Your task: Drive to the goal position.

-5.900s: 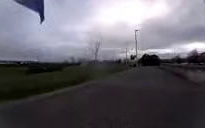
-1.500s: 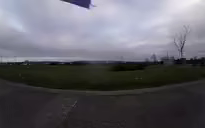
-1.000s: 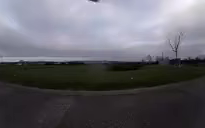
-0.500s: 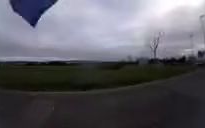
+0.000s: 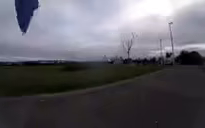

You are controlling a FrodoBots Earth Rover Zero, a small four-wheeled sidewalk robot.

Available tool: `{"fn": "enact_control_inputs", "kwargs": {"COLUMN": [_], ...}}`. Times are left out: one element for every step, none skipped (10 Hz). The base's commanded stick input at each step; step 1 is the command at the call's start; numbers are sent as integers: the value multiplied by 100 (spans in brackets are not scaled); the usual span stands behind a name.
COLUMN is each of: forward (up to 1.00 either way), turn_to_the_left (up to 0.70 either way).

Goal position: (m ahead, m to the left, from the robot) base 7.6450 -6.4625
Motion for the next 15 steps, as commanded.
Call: {"fn": "enact_control_inputs", "kwargs": {"forward": [0, 0, 0, 0, 0, 0, 0, 0, 0, 0, 0, 49, 76, 85, 85], "turn_to_the_left": [-85, -85, -85, -85, -85, -85, -85, -85, -83, -43, -2, 0, 0, 0, 0]}}
